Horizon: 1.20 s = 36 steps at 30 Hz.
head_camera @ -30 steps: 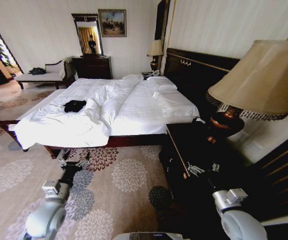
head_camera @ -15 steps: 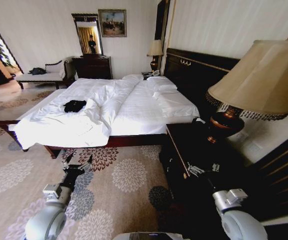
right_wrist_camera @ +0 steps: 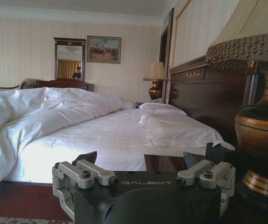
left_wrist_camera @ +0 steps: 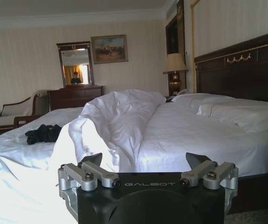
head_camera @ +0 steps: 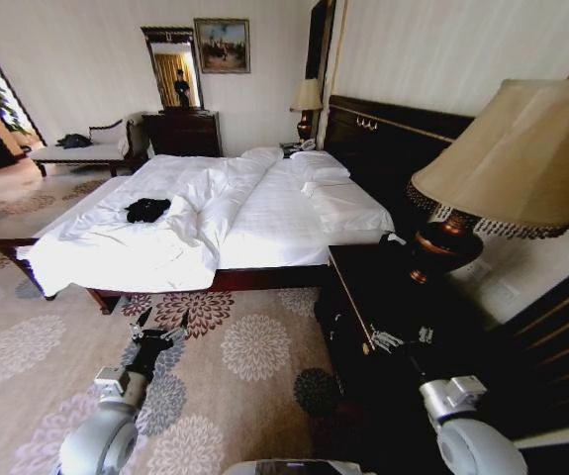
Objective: Fold the clothes on the bed.
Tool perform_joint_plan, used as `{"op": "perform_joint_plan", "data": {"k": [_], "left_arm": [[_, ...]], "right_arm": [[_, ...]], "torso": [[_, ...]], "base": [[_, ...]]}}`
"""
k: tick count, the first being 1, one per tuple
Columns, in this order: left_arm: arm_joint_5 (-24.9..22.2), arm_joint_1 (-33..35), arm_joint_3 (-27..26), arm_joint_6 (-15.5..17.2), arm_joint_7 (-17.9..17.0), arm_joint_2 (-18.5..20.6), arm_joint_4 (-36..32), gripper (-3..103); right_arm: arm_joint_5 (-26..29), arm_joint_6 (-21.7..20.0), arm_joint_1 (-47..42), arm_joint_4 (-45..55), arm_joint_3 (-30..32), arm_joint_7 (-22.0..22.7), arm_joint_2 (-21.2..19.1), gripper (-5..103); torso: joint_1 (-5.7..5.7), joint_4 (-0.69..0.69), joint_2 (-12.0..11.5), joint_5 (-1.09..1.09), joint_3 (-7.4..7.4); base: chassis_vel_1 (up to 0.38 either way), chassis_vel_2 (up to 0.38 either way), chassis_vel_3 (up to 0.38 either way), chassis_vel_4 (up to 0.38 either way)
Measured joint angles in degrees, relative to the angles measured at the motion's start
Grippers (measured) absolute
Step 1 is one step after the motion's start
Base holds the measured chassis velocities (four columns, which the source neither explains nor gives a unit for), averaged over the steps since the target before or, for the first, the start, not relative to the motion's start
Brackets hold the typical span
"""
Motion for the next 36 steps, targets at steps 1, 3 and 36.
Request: {"op": "perform_joint_plan", "data": {"k": [1, 3, 36], "left_arm": [[0.0, 0.1, 0.0, 0.0, 0.0, -0.2, 0.0, 100], [0.0, 0.2, 0.0, 0.0, 0.0, -0.3, 0.1, 100], [1.3, 0.1, 2.6, 0.3, -0.4, -1.5, 1.4, 100]], "right_arm": [[-0.1, 0.0, -0.1, 0.0, 0.0, -0.1, 0.1, 100], [-0.2, 0.0, -0.1, -0.1, 0.0, -0.2, 0.1, 100], [-4.2, 0.2, 1.0, -1.1, -2.2, -1.1, 2.0, 100]], "torso": [[0.00, 0.00, 0.0, 0.00, 0.00], [0.00, 0.00, 0.0, 0.00, 0.00], [0.01, 0.00, 0.0, 0.00, 0.00]], "base": [[0.000, 0.000, 0.000, 0.000], [0.000, 0.000, 0.000, 0.000], [-0.060, 0.057, 0.056, -0.060]]}}
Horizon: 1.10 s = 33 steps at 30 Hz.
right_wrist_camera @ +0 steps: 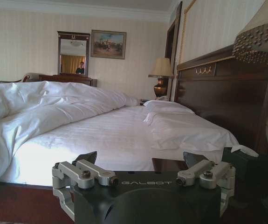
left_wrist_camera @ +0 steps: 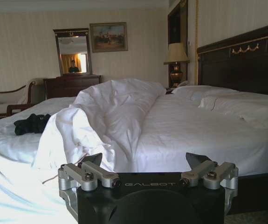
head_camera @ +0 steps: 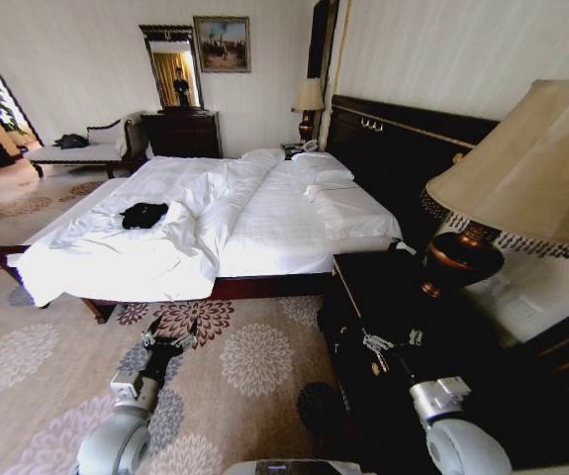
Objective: Fold the clothes on the bed.
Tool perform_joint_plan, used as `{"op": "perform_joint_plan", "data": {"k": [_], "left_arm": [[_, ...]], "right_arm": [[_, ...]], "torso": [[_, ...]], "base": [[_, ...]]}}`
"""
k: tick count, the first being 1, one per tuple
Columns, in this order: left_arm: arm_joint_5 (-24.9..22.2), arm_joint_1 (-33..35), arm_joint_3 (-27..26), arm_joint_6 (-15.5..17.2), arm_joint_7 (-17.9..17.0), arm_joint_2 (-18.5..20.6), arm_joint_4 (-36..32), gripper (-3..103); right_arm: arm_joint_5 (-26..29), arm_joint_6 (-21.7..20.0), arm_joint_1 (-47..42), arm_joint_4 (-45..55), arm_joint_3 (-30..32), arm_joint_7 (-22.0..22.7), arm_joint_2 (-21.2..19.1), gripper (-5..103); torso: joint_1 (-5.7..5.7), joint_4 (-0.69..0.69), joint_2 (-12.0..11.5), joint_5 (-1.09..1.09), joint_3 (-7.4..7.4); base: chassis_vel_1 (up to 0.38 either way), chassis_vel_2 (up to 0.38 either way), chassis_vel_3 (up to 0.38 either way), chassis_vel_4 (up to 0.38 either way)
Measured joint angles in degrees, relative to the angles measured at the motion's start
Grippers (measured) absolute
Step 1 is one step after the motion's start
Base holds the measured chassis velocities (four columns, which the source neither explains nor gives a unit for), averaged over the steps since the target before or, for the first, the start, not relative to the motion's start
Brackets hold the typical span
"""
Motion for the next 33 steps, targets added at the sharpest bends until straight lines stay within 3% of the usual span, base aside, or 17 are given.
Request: {"op": "perform_joint_plan", "data": {"k": [33], "left_arm": [[0.9, -2.0, 3.4, 1.0, -0.4, 0.0, 0.7, 100]], "right_arm": [[0.5, -0.7, 0.7, -1.4, 0.2, 0.7, 1.2, 100]], "torso": [[0.00, 0.00, 0.0, 0.00, 0.00]], "base": [[-0.079, 0.083, 0.083, -0.086]]}}
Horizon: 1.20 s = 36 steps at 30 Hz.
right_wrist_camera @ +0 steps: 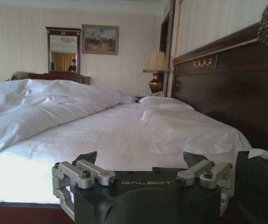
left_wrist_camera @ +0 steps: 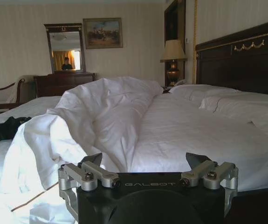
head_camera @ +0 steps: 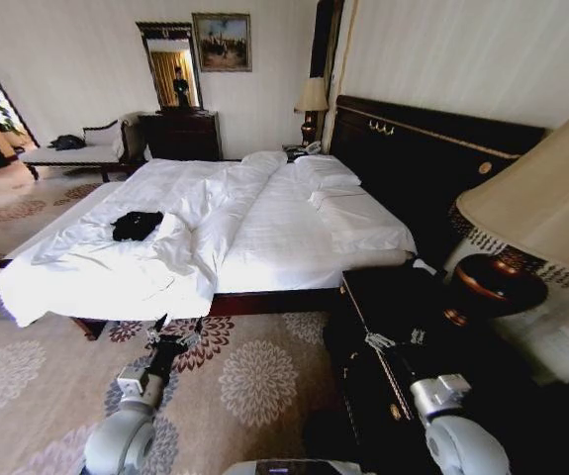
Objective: Fold the clothes on the bed.
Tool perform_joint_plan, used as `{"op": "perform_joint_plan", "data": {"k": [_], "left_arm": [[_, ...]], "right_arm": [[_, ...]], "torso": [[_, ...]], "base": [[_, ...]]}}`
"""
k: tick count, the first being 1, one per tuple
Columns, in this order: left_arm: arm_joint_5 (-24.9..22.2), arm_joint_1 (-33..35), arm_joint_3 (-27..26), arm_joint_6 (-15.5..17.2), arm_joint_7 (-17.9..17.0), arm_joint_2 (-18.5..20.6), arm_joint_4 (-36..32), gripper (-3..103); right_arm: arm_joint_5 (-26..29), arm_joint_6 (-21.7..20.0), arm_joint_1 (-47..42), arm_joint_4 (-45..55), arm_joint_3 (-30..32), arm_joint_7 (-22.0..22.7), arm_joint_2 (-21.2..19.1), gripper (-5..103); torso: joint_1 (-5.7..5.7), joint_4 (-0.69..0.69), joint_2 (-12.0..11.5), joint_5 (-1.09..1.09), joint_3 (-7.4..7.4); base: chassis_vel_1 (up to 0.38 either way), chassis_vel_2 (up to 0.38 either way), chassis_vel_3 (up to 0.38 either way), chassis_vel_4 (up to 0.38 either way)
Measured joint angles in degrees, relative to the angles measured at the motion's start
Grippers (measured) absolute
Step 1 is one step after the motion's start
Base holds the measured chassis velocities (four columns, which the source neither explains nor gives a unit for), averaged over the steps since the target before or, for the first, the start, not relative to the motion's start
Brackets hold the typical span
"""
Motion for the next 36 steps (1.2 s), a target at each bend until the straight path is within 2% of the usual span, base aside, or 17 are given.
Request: {"op": "perform_joint_plan", "data": {"k": [36], "left_arm": [[0.6, 0.4, 0.6, -1.0, -0.1, 0.0, 0.0, 100]], "right_arm": [[-1.2, 0.0, 0.2, -0.6, 0.0, 0.3, 0.8, 100]], "torso": [[-0.01, 0.00, 0.0, -0.01, 0.00]], "base": [[-0.115, 0.115, 0.116, -0.114]]}}
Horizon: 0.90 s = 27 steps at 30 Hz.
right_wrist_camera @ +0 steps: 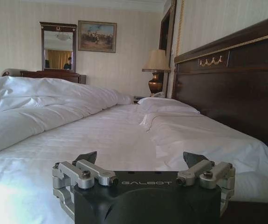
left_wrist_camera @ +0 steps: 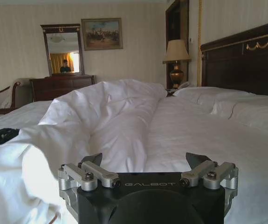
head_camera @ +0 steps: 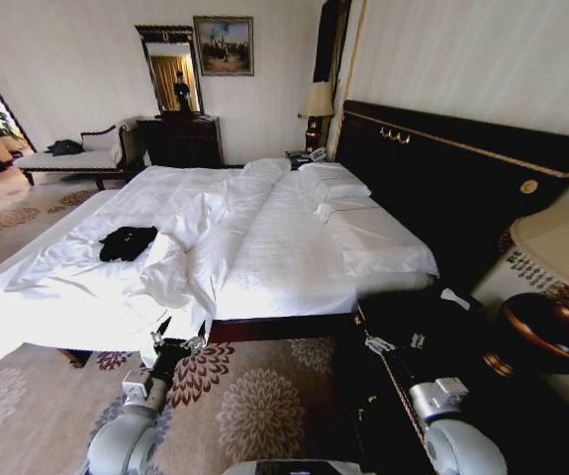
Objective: Fold the clothes on the bed.
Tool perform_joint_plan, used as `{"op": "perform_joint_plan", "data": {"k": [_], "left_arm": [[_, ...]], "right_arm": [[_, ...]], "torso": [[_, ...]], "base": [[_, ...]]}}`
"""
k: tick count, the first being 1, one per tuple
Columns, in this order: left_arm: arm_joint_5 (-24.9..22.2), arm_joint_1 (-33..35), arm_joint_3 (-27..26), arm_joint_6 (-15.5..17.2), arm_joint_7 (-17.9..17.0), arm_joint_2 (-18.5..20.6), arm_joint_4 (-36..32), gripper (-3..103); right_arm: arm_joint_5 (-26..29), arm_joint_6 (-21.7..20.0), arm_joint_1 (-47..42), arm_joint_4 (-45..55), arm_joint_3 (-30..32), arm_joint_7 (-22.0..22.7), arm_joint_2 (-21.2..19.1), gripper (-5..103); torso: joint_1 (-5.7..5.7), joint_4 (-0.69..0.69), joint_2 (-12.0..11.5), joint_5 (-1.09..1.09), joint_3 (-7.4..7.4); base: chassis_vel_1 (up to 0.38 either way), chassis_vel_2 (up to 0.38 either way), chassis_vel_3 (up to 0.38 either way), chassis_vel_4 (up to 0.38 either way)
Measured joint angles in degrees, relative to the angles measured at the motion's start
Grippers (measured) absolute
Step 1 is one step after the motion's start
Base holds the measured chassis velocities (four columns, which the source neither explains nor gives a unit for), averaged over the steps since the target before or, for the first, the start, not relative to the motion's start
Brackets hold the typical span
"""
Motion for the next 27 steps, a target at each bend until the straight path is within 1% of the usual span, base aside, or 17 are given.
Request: {"op": "perform_joint_plan", "data": {"k": [7, 11, 16, 21, 27], "left_arm": [[-0.3, 0.1, -0.3, -0.3, 0.0, -0.1, -0.3, 100], [-0.2, 0.3, -0.5, -1.3, 0.0, -0.2, -0.5, 100], [0.0, 0.4, -0.7, -1.6, 0.1, 0.0, -0.7, 100], [0.6, 0.6, -0.9, -1.9, 0.3, -0.1, -0.7, 100], [1.0, 0.8, -1.2, -2.5, 0.5, -0.2, -0.6, 100]], "right_arm": [[0.0, 0.0, 0.3, 0.0, -0.1, 0.0, -0.1, 100], [-0.2, 0.0, 0.3, -0.1, -0.5, 0.2, 0.4, 100], [-0.9, 0.0, 0.3, -0.1, -0.5, 0.2, 0.5, 100], [-1.5, 0.0, 0.2, 0.0, -0.5, 0.1, 0.5, 100], [-1.9, -0.5, -0.1, 0.3, -0.6, 0.1, 0.5, 100]], "torso": [[0.00, 0.00, 0.0, 0.00, 0.00], [0.01, 0.00, 0.0, 0.00, 0.00], [0.01, 0.00, 0.0, 0.00, 0.00], [0.01, 0.00, 0.0, 0.00, 0.01], [0.01, 0.00, 0.0, 0.00, 0.00]], "base": [[-0.129, 0.137, 0.133, -0.138], [-0.158, 0.152, 0.158, -0.142], [-0.137, 0.133, 0.142, -0.131], [-0.108, 0.116, 0.078, -0.120], [-0.009, 0.097, 0.023, -0.100]]}}
